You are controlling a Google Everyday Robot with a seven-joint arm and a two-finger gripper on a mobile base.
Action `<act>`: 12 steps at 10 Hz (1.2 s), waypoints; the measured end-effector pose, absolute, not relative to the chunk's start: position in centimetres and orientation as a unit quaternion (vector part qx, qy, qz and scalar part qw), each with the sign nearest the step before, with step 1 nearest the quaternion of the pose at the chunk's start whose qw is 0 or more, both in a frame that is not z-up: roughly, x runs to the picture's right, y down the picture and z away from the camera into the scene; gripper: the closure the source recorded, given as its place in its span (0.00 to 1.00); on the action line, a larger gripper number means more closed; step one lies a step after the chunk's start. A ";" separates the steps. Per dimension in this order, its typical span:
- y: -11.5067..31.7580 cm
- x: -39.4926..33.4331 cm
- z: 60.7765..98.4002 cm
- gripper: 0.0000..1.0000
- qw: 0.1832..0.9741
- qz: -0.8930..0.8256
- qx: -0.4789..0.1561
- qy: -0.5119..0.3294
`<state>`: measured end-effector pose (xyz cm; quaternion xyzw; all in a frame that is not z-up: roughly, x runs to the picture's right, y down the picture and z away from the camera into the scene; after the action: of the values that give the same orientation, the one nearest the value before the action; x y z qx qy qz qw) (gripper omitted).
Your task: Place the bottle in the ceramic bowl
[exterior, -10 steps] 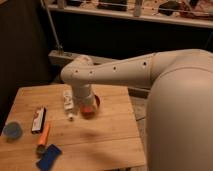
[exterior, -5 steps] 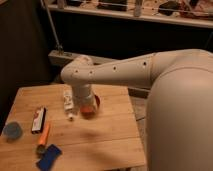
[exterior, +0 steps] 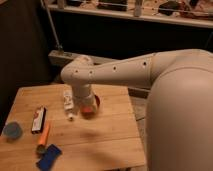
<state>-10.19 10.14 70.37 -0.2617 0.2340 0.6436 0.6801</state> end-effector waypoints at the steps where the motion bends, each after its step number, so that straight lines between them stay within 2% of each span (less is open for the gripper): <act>1: 10.1 -10.2 70.4 0.35 0.680 0.644 -0.262 0.234; 4: 9.8 -10.4 70.6 0.35 0.682 0.643 -0.261 0.232; 9: 4.6 -14.5 74.5 0.35 0.734 0.605 -0.232 0.203; 12: 1.5 -19.5 77.6 0.35 0.777 0.565 -0.218 0.171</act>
<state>-19.46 1.52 77.58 -0.2185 0.1714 0.5650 0.7769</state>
